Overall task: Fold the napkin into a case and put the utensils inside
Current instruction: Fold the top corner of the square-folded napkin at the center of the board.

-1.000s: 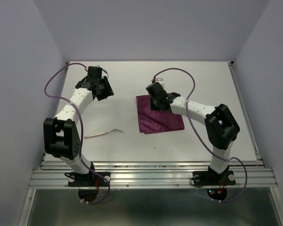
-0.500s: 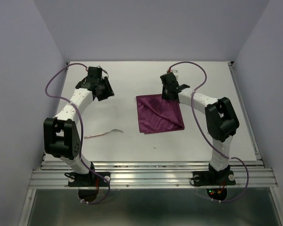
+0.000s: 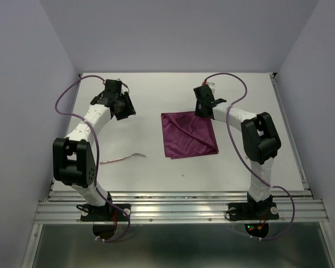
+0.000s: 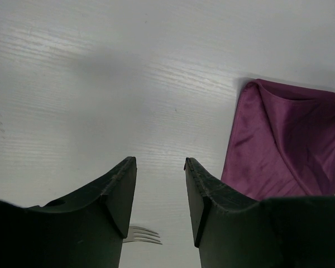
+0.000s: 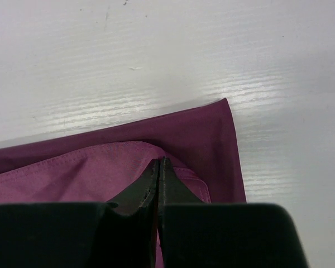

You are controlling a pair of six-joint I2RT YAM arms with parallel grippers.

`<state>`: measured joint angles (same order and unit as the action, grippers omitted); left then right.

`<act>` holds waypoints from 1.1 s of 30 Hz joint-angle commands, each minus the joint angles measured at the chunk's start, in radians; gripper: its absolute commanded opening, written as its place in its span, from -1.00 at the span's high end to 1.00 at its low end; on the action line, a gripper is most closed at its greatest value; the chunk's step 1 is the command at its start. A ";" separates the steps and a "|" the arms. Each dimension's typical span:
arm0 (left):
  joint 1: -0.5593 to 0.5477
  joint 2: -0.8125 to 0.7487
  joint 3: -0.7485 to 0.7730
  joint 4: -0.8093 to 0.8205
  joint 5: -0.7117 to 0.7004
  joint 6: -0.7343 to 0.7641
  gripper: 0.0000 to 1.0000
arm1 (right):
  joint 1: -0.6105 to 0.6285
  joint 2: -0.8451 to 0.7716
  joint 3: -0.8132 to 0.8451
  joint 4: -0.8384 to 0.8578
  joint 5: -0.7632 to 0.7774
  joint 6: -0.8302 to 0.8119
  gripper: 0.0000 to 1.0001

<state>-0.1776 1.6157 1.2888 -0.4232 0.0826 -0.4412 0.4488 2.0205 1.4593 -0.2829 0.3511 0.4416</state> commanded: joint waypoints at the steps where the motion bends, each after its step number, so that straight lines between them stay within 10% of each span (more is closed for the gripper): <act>1: -0.010 0.010 0.029 0.000 0.013 0.022 -0.02 | -0.002 0.009 0.061 0.039 0.026 0.002 0.99; 33: -0.135 0.119 0.173 -0.046 0.008 0.018 -0.01 | -0.030 0.043 0.065 0.039 0.095 -0.015 0.98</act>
<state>-0.2966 1.7355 1.4101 -0.4515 0.0895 -0.4316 0.4305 2.0708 1.5021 -0.2783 0.4118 0.4294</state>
